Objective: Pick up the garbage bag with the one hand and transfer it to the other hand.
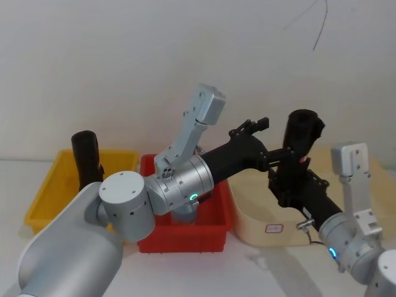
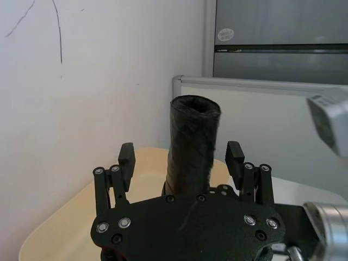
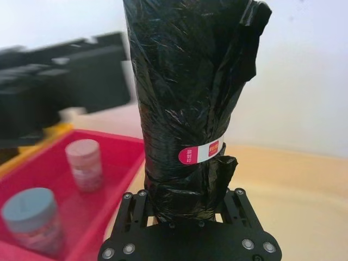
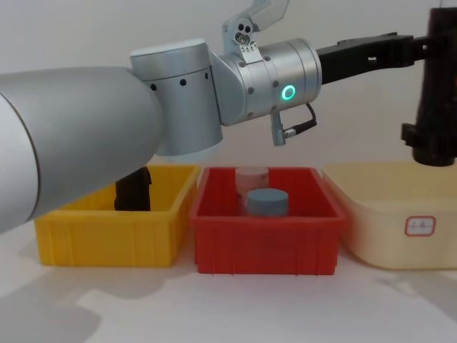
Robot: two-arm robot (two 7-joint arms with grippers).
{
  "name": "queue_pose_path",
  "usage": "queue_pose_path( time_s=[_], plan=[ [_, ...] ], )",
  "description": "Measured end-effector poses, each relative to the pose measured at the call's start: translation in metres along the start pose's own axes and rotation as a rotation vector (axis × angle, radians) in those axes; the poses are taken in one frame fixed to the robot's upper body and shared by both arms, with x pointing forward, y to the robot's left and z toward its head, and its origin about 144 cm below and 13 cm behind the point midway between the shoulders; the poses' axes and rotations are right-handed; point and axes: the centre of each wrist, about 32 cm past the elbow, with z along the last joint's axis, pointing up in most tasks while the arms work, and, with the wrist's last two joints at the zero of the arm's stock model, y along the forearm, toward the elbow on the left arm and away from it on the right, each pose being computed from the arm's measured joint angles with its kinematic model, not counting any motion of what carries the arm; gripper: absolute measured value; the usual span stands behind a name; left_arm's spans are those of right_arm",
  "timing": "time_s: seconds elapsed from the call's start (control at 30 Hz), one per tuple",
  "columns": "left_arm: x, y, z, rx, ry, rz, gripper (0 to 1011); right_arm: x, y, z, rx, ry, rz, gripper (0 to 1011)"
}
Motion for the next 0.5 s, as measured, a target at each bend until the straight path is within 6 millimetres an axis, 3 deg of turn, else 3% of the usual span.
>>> queue_pose_path(
  time_s=[0.47,0.5],
  plan=[
    [0.0,0.0,0.0,0.0,0.0,0.0,1000,0.054,0.017,0.003,-0.112,0.016,-0.122,552],
    [0.0,0.0,0.0,0.0,0.0,0.0,1001,0.066,0.021,0.007,-0.125,0.014,-0.145,552]
  ],
)
